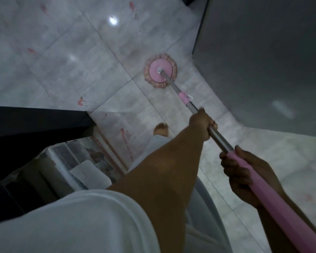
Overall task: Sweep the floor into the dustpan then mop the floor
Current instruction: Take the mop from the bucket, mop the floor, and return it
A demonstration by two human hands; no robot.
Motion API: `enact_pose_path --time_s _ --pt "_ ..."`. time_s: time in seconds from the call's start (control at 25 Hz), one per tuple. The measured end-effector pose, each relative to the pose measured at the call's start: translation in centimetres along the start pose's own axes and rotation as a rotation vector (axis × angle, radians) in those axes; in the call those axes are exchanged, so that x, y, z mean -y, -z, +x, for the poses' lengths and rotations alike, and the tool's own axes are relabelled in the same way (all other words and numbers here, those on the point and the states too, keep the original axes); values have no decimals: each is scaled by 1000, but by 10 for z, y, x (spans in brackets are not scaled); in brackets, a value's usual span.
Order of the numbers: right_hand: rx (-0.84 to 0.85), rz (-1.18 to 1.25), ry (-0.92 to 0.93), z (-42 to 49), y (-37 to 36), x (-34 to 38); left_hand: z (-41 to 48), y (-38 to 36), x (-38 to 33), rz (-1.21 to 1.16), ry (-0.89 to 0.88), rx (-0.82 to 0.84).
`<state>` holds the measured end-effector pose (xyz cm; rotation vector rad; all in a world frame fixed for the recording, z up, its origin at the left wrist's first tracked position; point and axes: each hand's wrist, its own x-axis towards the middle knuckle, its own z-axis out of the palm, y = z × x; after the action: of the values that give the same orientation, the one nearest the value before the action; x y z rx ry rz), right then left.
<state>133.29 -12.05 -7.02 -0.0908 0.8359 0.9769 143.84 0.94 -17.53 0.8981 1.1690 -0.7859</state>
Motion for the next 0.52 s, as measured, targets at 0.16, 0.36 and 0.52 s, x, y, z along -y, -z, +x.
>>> enact_pose_path --time_s 0.16,0.36,0.52 --pt "-69 48 96 -36 15 -31 -18 -14 41 56 79 15" --pt "-34 82 119 -12 -6 -15 -7 -13 6 100 62 12" --pt "-21 65 149 45 -51 31 28 -21 -75 71 -3 11"
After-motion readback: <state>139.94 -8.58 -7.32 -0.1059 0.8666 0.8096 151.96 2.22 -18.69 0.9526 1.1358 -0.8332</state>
